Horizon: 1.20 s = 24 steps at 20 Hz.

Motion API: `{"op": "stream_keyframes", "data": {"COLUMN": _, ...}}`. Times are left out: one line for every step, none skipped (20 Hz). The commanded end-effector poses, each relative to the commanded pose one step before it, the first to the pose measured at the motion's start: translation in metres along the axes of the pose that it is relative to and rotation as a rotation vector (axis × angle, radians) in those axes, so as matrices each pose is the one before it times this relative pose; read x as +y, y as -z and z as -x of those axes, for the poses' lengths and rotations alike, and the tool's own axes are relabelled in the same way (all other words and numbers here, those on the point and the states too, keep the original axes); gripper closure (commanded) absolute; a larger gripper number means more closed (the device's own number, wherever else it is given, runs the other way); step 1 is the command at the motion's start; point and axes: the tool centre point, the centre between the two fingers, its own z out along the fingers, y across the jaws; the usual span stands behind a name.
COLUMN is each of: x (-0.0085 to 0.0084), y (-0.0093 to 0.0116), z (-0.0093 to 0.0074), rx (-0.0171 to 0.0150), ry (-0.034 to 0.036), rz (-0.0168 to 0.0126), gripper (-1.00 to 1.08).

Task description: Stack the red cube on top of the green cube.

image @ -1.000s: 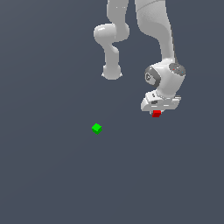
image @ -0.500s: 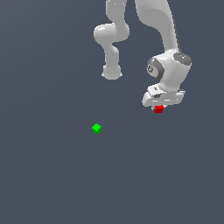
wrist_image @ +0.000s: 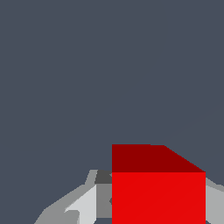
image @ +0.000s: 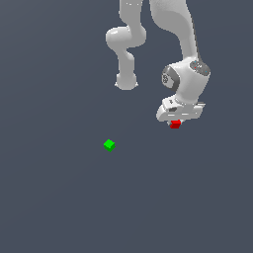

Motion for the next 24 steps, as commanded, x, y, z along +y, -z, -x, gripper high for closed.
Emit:
{"op": "stream_keyframes", "data": {"x": 0.01503, "y": -0.00168, "z": -0.00181, "rx": 0.00053, "ry": -0.00129, "rz": 0.00003, "gripper": 1.08}}
{"op": "stream_keyframes", "data": {"x": 0.0073, "y": -0.00096, "z": -0.00076, "rx": 0.0, "ry": 0.0, "rz": 0.0, "gripper": 1.08}}
{"op": "stream_keyframes", "data": {"x": 0.00795, "y": -0.00105, "z": -0.00084, "rx": 0.0, "ry": 0.0, "rz": 0.0, "gripper": 1.08}}
{"op": "stream_keyframes", "data": {"x": 0.00859, "y": -0.00114, "z": -0.00091, "rx": 0.0, "ry": 0.0, "rz": 0.0, "gripper": 1.08}}
{"op": "stream_keyframes", "data": {"x": 0.00923, "y": -0.00122, "z": -0.00099, "rx": 0.0, "ry": 0.0, "rz": 0.0, "gripper": 1.08}}
{"op": "stream_keyframes", "data": {"x": 0.00986, "y": -0.0013, "z": -0.00107, "rx": 0.0, "ry": 0.0, "rz": 0.0, "gripper": 1.08}}
{"op": "stream_keyframes", "data": {"x": 0.01049, "y": -0.00139, "z": -0.00115, "rx": 0.0, "ry": 0.0, "rz": 0.0, "gripper": 1.08}}
{"op": "stream_keyframes", "data": {"x": 0.01112, "y": -0.00147, "z": -0.00124, "rx": 0.0, "ry": 0.0, "rz": 0.0, "gripper": 1.08}}
{"op": "stream_keyframes", "data": {"x": 0.01202, "y": -0.00167, "z": -0.00141, "rx": -0.00013, "ry": -0.00059, "rz": 0.00034, "gripper": 1.08}}
{"op": "stream_keyframes", "data": {"x": 0.01237, "y": -0.00164, "z": -0.00142, "rx": 0.0, "ry": 0.0, "rz": 0.0, "gripper": 1.08}}
{"op": "stream_keyframes", "data": {"x": 0.01286, "y": -0.00171, "z": -0.0015, "rx": 0.0, "ry": 0.0, "rz": 0.0, "gripper": 1.08}}
{"op": "stream_keyframes", "data": {"x": 0.01288, "y": -0.00172, "z": -0.00153, "rx": 0.0, "ry": 0.0, "rz": 0.0, "gripper": 1.08}}
{"op": "stream_keyframes", "data": {"x": 0.01288, "y": -0.00172, "z": -0.00156, "rx": 0.0, "ry": 0.0, "rz": 0.0, "gripper": 1.08}}
{"op": "stream_keyframes", "data": {"x": 0.01288, "y": -0.00172, "z": -0.00159, "rx": 0.0, "ry": 0.0, "rz": 0.0, "gripper": 1.08}}
{"op": "stream_keyframes", "data": {"x": 0.01291, "y": -0.00173, "z": -0.00163, "rx": 0.0, "ry": 0.0, "rz": 0.0, "gripper": 1.08}}
{"op": "stream_keyframes", "data": {"x": 0.01295, "y": -0.00174, "z": -0.00167, "rx": 0.0, "ry": 0.0, "rz": 0.0, "gripper": 1.08}}
{"op": "stream_keyframes", "data": {"x": 0.01283, "y": -0.00186, "z": -0.00173, "rx": -0.00019, "ry": 0.00021, "rz": 0.00063, "gripper": 1.08}}
{"op": "stream_keyframes", "data": {"x": 0.01301, "y": -0.00175, "z": -0.00176, "rx": 0.0, "ry": 0.0, "rz": 0.0, "gripper": 1.08}}
{"op": "stream_keyframes", "data": {"x": 0.01261, "y": -0.0017, "z": -0.00176, "rx": 0.0, "ry": 0.0, "rz": 0.0, "gripper": 1.08}}
{"op": "stream_keyframes", "data": {"x": 0.01203, "y": -0.00162, "z": -0.00172, "rx": 0.0, "ry": 0.0, "rz": 0.0, "gripper": 1.08}}
{"op": "stream_keyframes", "data": {"x": 0.01144, "y": -0.00155, "z": -0.00168, "rx": 0.0, "ry": 0.0, "rz": 0.0, "gripper": 1.08}}
{"op": "stream_keyframes", "data": {"x": 0.01085, "y": -0.00147, "z": -0.00163, "rx": 0.0, "ry": 0.0, "rz": 0.0, "gripper": 1.08}}
{"op": "stream_keyframes", "data": {"x": 0.01026, "y": -0.00139, "z": -0.00159, "rx": 0.0, "ry": 0.0, "rz": 0.0, "gripper": 1.08}}
{"op": "stream_keyframes", "data": {"x": 0.00966, "y": -0.00131, "z": -0.00156, "rx": 0.0, "ry": 0.0, "rz": 0.0, "gripper": 1.08}}
